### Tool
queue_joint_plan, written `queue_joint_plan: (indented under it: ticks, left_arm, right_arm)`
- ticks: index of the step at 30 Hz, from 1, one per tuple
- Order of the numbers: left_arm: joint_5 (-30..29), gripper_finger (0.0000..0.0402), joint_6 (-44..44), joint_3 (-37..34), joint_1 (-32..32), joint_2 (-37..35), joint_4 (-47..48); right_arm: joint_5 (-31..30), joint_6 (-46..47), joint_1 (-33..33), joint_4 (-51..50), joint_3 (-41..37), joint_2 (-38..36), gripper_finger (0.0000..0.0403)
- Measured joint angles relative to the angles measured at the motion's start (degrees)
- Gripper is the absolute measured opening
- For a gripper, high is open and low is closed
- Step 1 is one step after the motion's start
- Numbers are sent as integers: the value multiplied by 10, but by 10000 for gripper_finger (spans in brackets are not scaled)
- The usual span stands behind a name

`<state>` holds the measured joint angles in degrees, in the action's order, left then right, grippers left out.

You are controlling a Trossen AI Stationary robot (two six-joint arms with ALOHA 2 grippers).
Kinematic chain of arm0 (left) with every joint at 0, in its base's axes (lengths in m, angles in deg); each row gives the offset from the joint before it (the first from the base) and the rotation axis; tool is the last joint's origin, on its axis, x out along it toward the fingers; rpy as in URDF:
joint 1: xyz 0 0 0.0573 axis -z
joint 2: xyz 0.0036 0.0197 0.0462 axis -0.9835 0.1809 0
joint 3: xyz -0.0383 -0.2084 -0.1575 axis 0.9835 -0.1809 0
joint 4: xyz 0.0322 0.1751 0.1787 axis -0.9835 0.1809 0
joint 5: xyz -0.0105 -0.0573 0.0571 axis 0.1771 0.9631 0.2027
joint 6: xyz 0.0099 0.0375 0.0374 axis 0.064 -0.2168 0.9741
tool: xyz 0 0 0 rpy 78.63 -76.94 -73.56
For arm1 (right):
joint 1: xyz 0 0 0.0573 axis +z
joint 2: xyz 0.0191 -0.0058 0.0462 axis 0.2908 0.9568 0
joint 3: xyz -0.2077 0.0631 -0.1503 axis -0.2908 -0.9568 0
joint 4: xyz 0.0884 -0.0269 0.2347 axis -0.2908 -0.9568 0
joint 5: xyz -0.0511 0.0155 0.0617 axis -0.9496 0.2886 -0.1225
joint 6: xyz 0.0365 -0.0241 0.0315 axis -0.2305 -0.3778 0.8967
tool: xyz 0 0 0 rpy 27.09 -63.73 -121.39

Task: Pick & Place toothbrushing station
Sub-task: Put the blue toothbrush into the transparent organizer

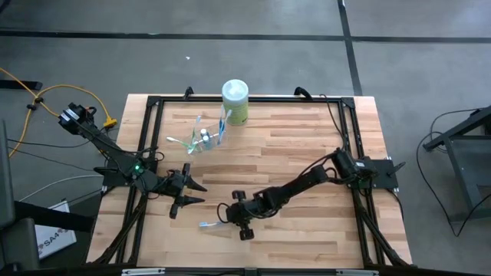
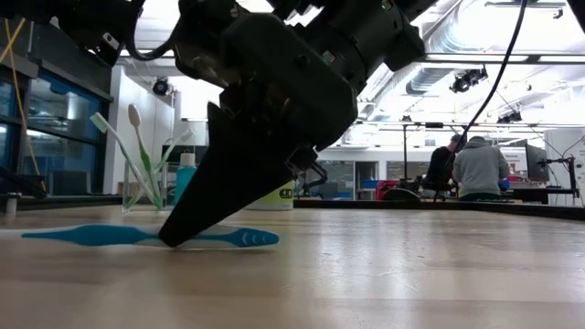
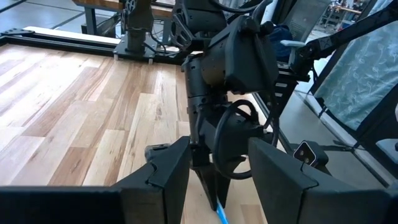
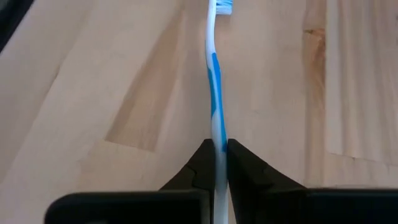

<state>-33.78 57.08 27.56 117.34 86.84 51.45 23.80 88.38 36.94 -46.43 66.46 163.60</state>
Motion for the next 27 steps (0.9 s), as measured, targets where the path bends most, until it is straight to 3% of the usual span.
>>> queue_joint_plan:
  ticks: [12,27]
  left_arm:
    - [0,159,0,0,0,0,0]
    - [0,159,6,0,0,0,0]
  right_arm:
    - [-35,-8,28,33,0,0,15]
    - [-151,-38,64,105,0,-31,15]
